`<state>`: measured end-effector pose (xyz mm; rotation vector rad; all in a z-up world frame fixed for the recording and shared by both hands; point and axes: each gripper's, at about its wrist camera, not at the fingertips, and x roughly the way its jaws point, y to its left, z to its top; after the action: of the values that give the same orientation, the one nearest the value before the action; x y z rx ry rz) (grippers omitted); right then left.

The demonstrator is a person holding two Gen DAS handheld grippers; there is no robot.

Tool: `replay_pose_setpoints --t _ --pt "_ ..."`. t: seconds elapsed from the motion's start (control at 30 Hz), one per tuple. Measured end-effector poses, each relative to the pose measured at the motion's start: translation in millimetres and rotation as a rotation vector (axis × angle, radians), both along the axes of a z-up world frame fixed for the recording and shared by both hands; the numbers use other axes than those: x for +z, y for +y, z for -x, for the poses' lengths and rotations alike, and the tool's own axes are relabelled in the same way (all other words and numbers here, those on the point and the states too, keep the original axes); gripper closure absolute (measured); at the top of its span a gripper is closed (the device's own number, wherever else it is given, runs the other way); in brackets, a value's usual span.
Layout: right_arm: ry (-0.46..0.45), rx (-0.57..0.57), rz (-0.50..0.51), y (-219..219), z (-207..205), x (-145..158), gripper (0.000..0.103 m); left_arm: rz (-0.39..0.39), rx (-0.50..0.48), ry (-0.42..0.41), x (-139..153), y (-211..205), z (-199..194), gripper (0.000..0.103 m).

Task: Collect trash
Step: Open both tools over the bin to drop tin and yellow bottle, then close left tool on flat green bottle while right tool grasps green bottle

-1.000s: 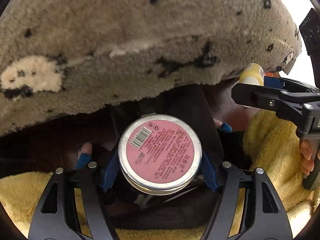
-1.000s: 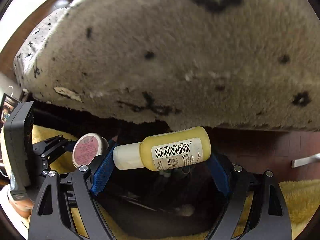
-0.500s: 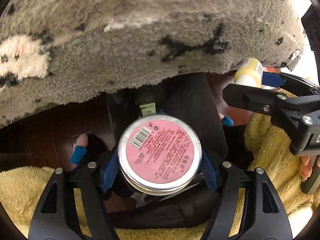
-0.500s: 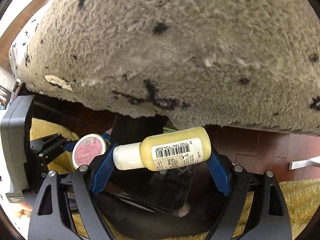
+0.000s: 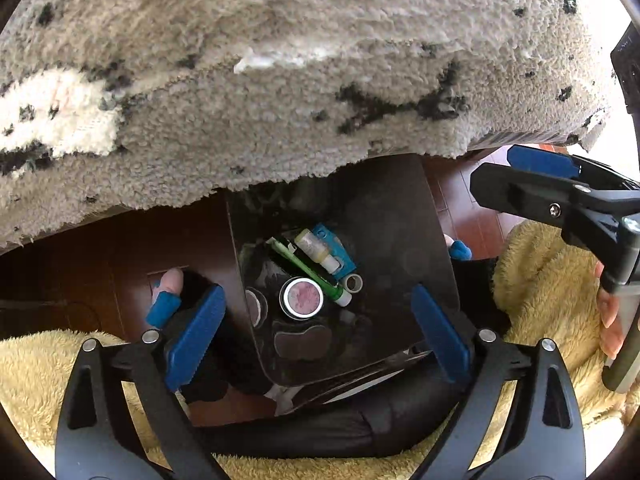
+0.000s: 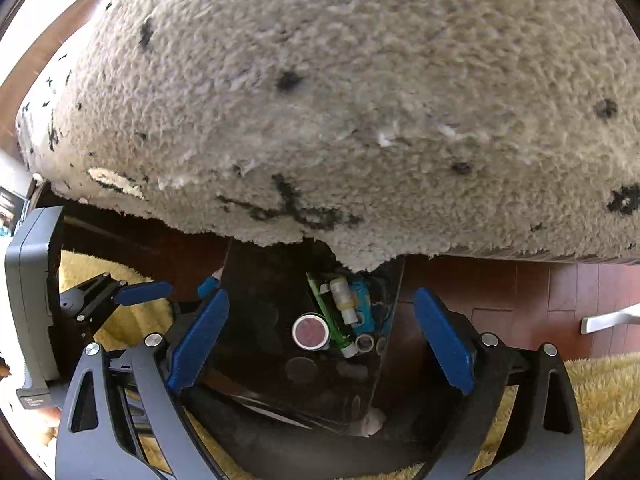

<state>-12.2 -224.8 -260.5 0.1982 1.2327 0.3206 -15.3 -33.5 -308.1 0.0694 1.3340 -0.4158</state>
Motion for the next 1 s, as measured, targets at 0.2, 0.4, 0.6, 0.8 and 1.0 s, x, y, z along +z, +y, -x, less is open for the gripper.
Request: replay_pose_setpoints --t 0.2,0.4,0.6,0.8,1.0 --pt "-0.001 -0.012 -0.005 -12.1 -3.3 2.5 0.009 0.0 -0.004 -0.002 4.4 3.2 -3.4 0.014" --pt "-0.075 -0.04 -0.026 -18.3 -2.1 31.3 0.009 0.011 0.0 -0.068 30.9 1.7 2.7 0.014" --pt "-0.242 -0.073 -0.016 -38.0 -1.7 100.1 0.009 0.049 -0.007 -0.188 90.3 12.9 -1.2 0.014" --pt "-0.357 -0.091 0.043 -53.8 -26.7 155.6 0.007 0.037 -0.01 -0.32 152.7 20.8 -26.3 0.014" --pt "-0.4 -0.113 0.107 -60.5 -75.1 178.8 0.007 0.021 0.012 -0.392 189.7 23.2 -69.5 0.014"
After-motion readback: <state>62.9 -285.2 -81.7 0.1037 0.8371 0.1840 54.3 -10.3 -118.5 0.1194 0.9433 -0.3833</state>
